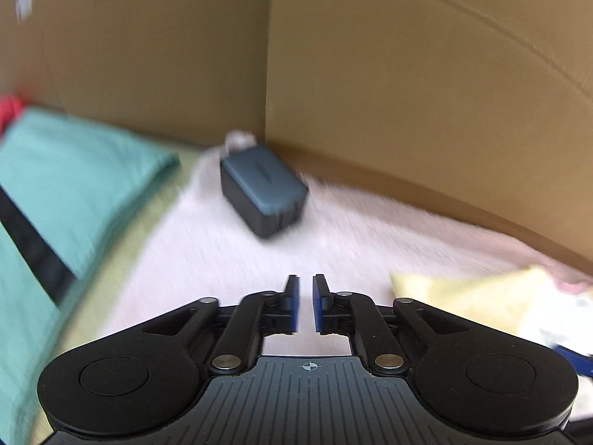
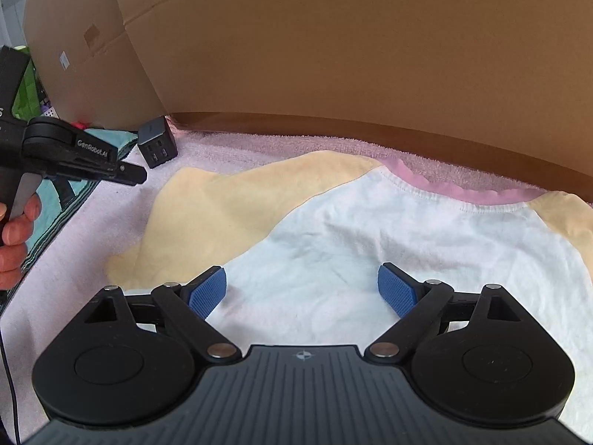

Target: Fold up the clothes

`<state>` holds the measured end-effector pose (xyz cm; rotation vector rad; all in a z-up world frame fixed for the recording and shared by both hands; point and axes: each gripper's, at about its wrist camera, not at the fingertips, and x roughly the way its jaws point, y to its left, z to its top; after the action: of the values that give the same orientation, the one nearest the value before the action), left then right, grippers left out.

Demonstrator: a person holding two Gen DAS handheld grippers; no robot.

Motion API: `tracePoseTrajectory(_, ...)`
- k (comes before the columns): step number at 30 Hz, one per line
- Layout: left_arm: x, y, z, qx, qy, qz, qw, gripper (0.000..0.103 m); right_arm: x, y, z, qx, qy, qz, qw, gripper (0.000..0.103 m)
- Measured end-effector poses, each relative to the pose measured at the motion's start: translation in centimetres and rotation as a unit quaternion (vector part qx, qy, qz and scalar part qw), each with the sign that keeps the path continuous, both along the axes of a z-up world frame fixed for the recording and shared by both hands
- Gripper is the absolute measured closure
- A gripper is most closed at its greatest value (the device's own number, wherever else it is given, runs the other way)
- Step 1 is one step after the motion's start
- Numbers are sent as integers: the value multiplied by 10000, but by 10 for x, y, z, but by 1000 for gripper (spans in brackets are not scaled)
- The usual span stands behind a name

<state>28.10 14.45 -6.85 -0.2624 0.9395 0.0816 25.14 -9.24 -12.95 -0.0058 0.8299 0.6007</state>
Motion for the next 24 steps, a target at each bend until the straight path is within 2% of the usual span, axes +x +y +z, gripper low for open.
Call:
tracePoseTrajectory(1, -2, 4, -4, -261, 61, -36, 9996, 70, 1, 0, 0, 15, 24, -3, 10000, 12)
tracePoseTrajectory(2, -6, 8, -8, -538, 130, -67, 9984, 55, 2, 0, 0, 29, 46, -10, 10000, 12)
tracePoseTrajectory(4, -13, 13, -18, -1061, 250, -93, 9940, 35, 2, 0, 0, 73, 88, -43, 9999, 12)
tracePoseTrajectory(5, -16, 15, -23, -1262, 300, -111, 9915, 34, 3, -1, 0, 103, 108, -71, 9999, 12)
tracePoseTrajectory(9, -27, 21, -29, -1636, 380, -146, 9857, 34, -2, -4, 1, 197, 170, -129, 9996, 12)
tracePoseTrajectory(13, -29, 21, -37, -2324, 613, -214, 9705, 35, -5, -5, 2, 154, 165, -149, 9996, 12)
tracePoseTrajectory(15, -27, 17, -42, -2415, 694, -228, 9676, 36, -5, -7, 2, 177, 179, -202, 9995, 12)
tracePoseTrajectory(16, -26, 14, -42, -2314, 673, -194, 9703, 40, -5, -7, 2, 178, 178, -219, 9994, 12)
tracePoseTrajectory(18, -26, 9, -41, -2064, 693, -87, 9760, 60, -6, -6, 2, 155, 160, -226, 9995, 12)
tracePoseTrajectory(19, -27, 8, -40, -1962, 706, -25, 9780, 89, -6, -6, 2, 131, 143, -217, 9996, 12)
tracePoseTrajectory(20, -29, 8, -41, -1911, 702, 37, 9791, 102, -7, -5, 2, 107, 125, -208, 9996, 12)
tracePoseTrajectory(24, -41, 8, -40, -1517, 415, 409, 9867, 103, -6, -6, 1, 123, 121, -227, 9996, 12)
